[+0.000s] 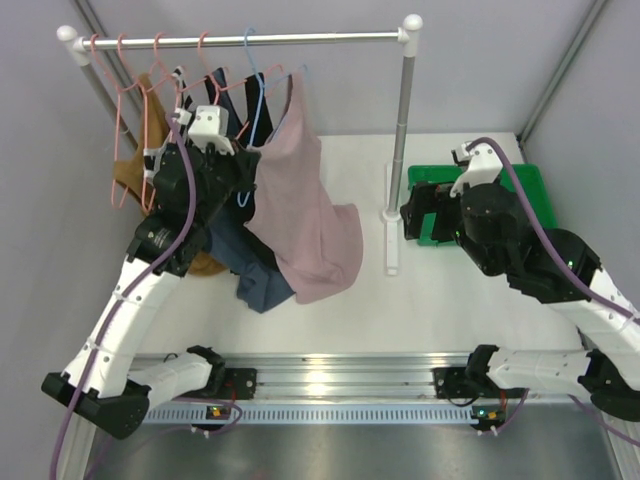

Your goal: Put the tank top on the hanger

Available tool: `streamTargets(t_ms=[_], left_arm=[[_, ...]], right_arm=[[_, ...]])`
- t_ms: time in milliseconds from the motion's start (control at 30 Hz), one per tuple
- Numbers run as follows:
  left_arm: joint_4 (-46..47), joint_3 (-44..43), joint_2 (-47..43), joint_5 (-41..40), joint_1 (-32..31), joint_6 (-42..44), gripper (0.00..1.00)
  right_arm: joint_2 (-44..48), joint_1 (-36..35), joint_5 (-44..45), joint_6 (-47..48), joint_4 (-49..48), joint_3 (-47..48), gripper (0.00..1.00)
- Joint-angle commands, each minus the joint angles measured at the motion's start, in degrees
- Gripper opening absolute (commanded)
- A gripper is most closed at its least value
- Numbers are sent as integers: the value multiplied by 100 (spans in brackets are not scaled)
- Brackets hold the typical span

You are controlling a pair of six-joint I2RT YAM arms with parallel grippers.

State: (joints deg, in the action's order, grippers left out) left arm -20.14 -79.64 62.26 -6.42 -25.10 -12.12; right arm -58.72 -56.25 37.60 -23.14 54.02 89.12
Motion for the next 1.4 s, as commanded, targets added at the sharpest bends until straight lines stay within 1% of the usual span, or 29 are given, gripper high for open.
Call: streamTargets(t_ms=[0,200,300,333,433,533,600,767,1067,1200,1300,1333,1367], left_arm=[[511,106,-196,132,41,-159,0],[336,300,-364,9,41,-256,0],[274,317,-372,-26,41,-256,9],[265,326,-390,-26,41,-256,17],[248,308,-408,-27,41,-247,29],[212,282,-451,-26,41,-229,38],[177,230,-495,-88,41,-229,39],[-86,19,-592,-228,41,-177,48],[-526,-465,-952,-255,41,-106,54],[-710,-614,-1154,157,41,-115,55],[-912,-562,-1269,876,41,-150,55],[-1008,-518,-1286,1349,41,-159,55],[-1035,-457,-1286,1597,41,-194,55]], right_arm=[[71,-79,-52,-24,-243,-61,100],[71,-79,-87,-16,-304,-123,100],[54,-79,-104,-16,-313,-141,100],[54,-79,-122,-16,-330,-149,100],[54,-79,-148,2,-357,-167,100],[62,-79,-157,2,-383,-185,100],[71,-71,-157,2,-401,-193,100],[97,-79,-166,20,-462,-255,100],[106,-79,-192,20,-585,-352,100],[132,-79,-210,2,-612,-422,100],[247,-79,-210,-24,-734,-615,100],[290,-79,-210,-33,-778,-676,100],[413,-79,-210,-42,-857,-851,100]])
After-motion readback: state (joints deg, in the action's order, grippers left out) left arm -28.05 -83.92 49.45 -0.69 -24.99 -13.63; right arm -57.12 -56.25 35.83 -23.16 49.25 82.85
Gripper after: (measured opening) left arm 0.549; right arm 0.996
